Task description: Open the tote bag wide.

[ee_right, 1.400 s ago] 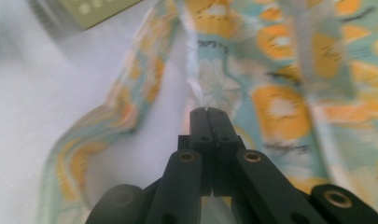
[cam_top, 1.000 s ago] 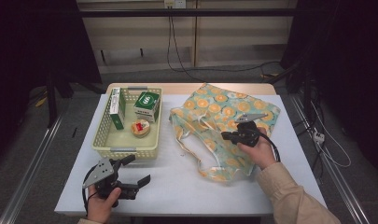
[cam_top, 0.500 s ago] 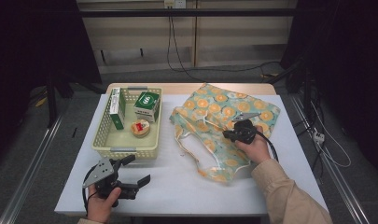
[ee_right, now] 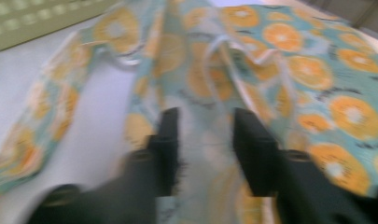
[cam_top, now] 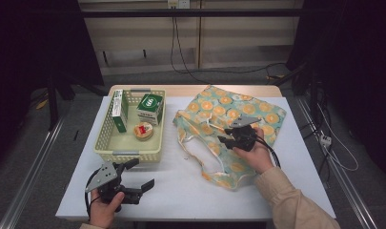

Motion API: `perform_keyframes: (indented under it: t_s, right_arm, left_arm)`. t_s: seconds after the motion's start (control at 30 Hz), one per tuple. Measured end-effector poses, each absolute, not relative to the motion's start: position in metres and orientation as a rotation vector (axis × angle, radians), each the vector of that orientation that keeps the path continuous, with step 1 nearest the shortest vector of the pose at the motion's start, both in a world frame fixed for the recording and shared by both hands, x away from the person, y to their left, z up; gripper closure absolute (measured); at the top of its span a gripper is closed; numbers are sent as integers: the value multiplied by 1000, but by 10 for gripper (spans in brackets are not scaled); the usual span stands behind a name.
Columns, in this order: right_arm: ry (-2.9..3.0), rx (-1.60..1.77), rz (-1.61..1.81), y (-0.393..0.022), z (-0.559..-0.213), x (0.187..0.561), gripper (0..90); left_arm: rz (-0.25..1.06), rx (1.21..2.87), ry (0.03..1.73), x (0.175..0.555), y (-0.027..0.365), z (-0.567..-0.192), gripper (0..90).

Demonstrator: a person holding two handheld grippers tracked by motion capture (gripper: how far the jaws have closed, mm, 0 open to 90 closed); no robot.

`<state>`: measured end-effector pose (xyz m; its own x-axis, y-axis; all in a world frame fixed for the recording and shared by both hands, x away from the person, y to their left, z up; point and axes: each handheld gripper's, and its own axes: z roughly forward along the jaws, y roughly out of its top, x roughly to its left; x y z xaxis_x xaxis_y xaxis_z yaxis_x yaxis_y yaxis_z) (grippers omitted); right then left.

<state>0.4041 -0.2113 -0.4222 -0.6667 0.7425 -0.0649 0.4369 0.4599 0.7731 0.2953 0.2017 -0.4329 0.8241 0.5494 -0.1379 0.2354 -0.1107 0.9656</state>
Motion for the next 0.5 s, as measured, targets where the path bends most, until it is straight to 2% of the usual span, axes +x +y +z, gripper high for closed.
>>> perform_keyframes:
  t_s: [0.1, 0.3, 0.4, 0.5]
  right_arm:
    - [2359, 958, 1018, -206, -429, 406, 840]
    - [2432, 979, 1045, -199, -445, 408, 775]
    - [2498, 934, 1036, -189, -451, 402, 709]
    - [2534, 900, 1017, -181, -455, 397, 701]
  left_arm:
    - [295, 1689, 618, 295, 201, -433, 60]
    - [296, 1686, 622, 295, 203, -433, 60]
    - [296, 1686, 624, 295, 203, -433, 60]
    - [296, 1689, 620, 295, 202, -433, 60]
